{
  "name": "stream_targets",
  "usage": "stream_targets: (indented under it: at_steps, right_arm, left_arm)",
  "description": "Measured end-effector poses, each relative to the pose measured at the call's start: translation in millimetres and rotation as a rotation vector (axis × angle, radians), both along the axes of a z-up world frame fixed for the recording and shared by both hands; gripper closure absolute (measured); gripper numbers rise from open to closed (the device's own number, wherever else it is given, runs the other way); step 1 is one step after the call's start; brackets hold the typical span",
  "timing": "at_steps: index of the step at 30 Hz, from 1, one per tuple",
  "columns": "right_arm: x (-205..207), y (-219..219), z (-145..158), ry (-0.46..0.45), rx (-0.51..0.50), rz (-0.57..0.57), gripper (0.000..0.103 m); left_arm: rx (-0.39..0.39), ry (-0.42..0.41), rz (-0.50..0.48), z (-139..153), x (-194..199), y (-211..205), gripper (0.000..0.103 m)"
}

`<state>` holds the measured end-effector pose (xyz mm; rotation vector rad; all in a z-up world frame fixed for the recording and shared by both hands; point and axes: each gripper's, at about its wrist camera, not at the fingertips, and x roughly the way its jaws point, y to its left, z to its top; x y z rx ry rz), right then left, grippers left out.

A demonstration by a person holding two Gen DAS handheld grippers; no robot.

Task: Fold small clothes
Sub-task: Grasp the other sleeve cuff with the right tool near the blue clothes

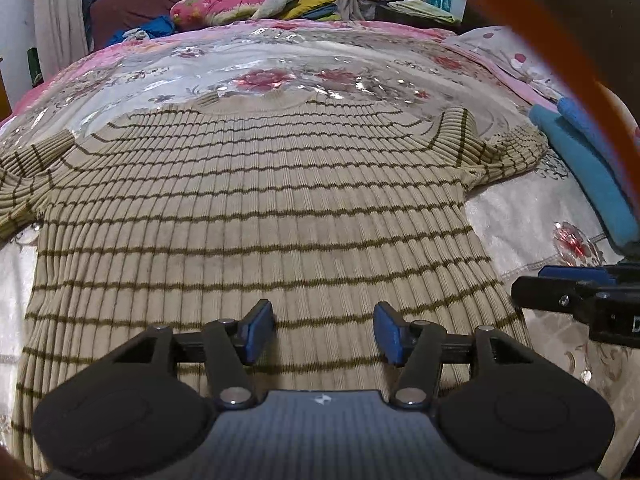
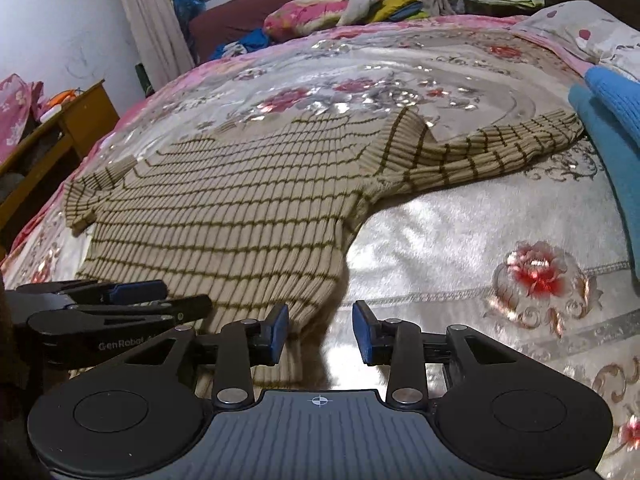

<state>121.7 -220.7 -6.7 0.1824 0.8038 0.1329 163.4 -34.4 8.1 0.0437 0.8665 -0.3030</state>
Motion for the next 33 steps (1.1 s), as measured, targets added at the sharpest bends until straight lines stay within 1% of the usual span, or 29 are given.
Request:
stream_targets:
  at_steps: [2, 11, 15, 19, 23, 30, 33]
  right_arm:
    - [4.1, -3.5, 1.3, -0.006, -0.003, -0.012, 0.065]
    - [23.8, -30.6, 3.9, -0.021, 0.009, -0.084, 0.064]
    - [33.2, -51.3, 6.1, -0.043, 0.013, -0.143, 0.064]
    - [45.9, -81.2, 5.6, -0.066, 0.013, -0.240, 0.063]
    - [60.7, -118.2, 1.2, -0.076, 0.043, -0.360, 0.063]
    - [99.4, -183.1, -8.9, -0.084, 0.143, -0.582, 0.062]
    - [114.1, -200.5, -14.8, -0.097, 0.179, -0.670, 0.061]
  left_arm:
    - [0.000, -0.002, 0.002, 0.5, 2.9, -1.1, 0.041]
    - [-0.001, -0.013, -0.008, 4.9, 15.3, -11.9, 0.038]
    - [-0.007, -0.015, -0.017, 5.2, 19.2, -16.9, 0.037]
    - [-0.014, -0.006, -0.030, 3.4, 24.3, -24.2, 0.037]
    - [-0.026, 0.003, -0.043, 0.1, 28.7, -30.4, 0.037]
    - [-0.055, 0.018, -0.047, -3.6, 36.5, -35.0, 0.036]
    - [-0.064, 0.019, -0.048, -4.0, 38.5, -35.8, 0.035]
